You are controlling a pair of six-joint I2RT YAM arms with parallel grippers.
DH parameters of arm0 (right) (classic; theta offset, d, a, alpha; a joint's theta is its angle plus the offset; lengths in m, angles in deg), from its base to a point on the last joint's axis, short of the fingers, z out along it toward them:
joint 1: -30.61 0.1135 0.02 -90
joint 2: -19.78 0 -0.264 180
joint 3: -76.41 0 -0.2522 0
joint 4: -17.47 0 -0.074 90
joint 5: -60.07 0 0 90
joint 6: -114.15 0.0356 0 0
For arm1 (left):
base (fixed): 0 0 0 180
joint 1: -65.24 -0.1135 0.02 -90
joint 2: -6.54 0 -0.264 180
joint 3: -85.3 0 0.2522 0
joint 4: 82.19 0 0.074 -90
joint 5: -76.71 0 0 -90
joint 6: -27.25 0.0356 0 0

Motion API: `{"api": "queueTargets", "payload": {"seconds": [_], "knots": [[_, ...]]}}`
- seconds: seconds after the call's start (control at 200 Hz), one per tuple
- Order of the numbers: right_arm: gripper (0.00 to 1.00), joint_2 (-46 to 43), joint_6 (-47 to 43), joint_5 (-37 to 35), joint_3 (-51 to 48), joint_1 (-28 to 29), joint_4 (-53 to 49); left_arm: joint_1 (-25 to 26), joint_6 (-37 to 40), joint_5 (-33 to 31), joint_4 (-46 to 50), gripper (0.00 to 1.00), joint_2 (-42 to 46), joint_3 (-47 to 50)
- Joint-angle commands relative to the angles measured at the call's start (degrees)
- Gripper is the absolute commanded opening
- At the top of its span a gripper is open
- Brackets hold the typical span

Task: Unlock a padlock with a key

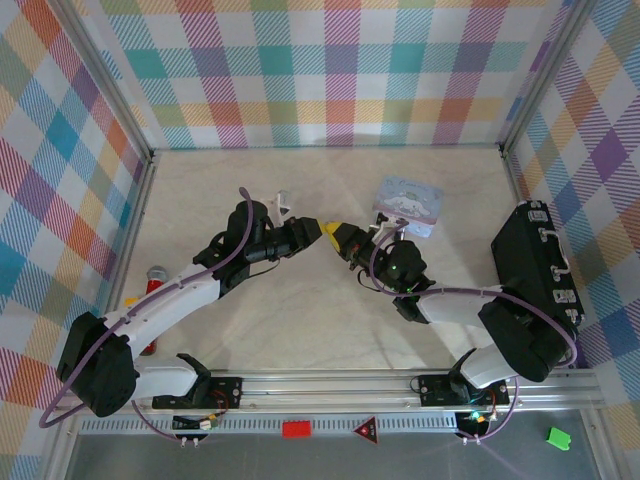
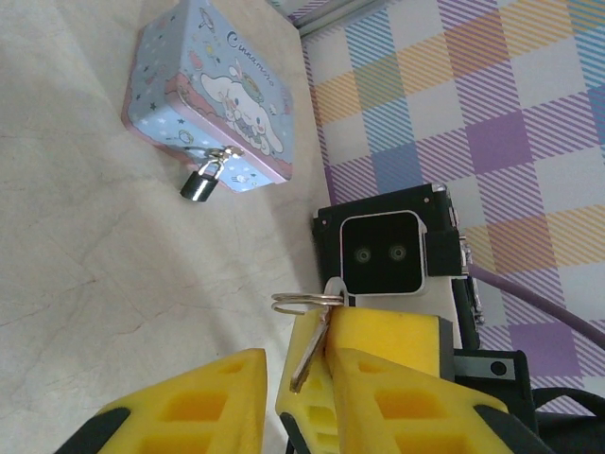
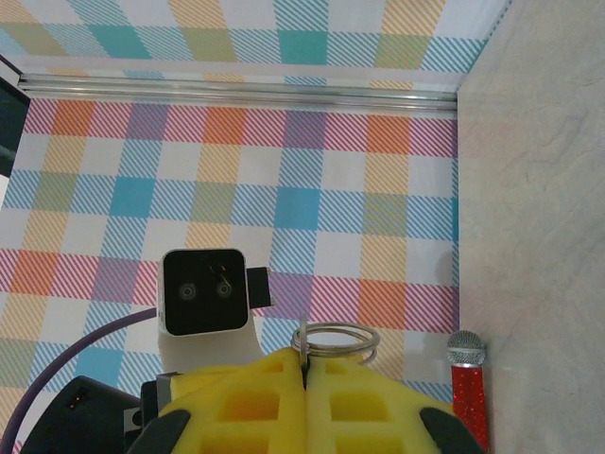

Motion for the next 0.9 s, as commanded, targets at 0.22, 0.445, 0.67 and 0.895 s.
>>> {"api": "queueTargets", "payload": {"seconds": [0.22,0.445,0.67,0.895], "knots": [[0.0,0.1,0.3,1.3,1.7,0.6,0.9,0.5,0.9,0.7,-0.6,0.22,0.3,-2.3],[0.0,0.4,0.2,1.3,1.7,0.7,0.4,0.5,1.2,0.8,-0.1,0.13,0.3,-2.7],[0.0,0.4,-0.3,1.6,1.6,0.8,-0.2,0.5,2.2,0.4,1.6,0.08,0.0,-3.4],[0.0,0.2,-0.5,2.0,1.5,0.8,-0.7,0.5,3.1,0.3,2.6,0.06,0.1,-4.2]]}}
